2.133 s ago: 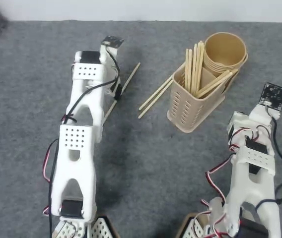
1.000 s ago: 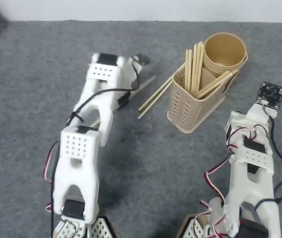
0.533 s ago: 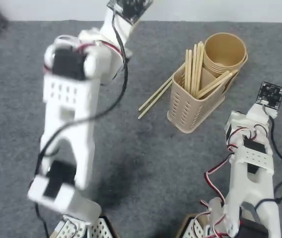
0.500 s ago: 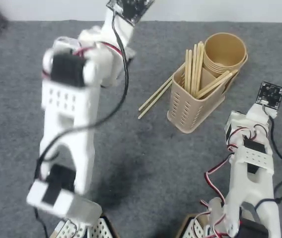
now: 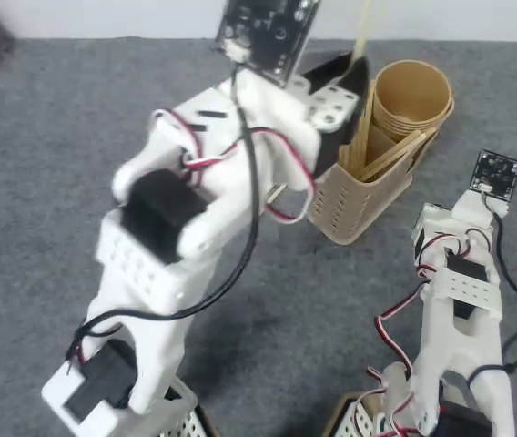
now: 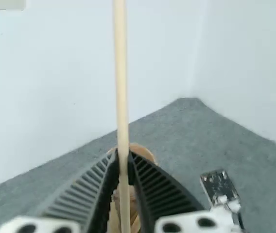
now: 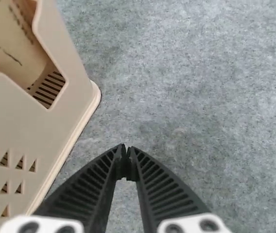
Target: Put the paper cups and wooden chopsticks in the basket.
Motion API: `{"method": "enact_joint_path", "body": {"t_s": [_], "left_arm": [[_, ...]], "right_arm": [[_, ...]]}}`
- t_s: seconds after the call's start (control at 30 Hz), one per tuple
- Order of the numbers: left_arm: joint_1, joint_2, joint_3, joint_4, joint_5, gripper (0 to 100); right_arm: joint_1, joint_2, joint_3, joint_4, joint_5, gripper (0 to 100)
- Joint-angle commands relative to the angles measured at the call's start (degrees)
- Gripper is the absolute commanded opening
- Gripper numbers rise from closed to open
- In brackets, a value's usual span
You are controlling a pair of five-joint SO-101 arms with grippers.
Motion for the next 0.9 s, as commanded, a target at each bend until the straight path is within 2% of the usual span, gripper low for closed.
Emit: {"method": "enact_joint_path", "body": {"t_s": [0.0,0.17,0.3,0.37,0.47,0.63,0.87], "left_arm": [[0.44,-2.64,14.46,-15.38,1.41,1],[0.00,-4.57,34.77,-34.20,6.24,1],[0.00,-8.18,47.52,-51.08,6.33,1],[0.00,-9.23,51.74,-55.74,6.33,1],[0.00,-9.32,54.37,-56.70,6.33,2],[-2.37,-8.97,55.96,-56.70,5.19,16],[-6.42,-9.32,54.29,-51.78,4.66,16]], "right_arm": [[-0.22,-0.92,-0.18,-0.75,0.62,1.2],[-0.22,-0.92,-0.18,-0.75,0.62,1.2],[-0.22,-0.92,-0.18,-1.01,0.62,1.2],[-0.22,-0.92,-0.18,-1.01,0.62,1.2],[-0.31,-0.92,-0.18,-1.10,0.62,1.2],[-0.57,-0.92,-0.18,-0.84,2.37,1.2],[-0.66,-0.92,-0.18,-0.84,3.87,1.2]]}}
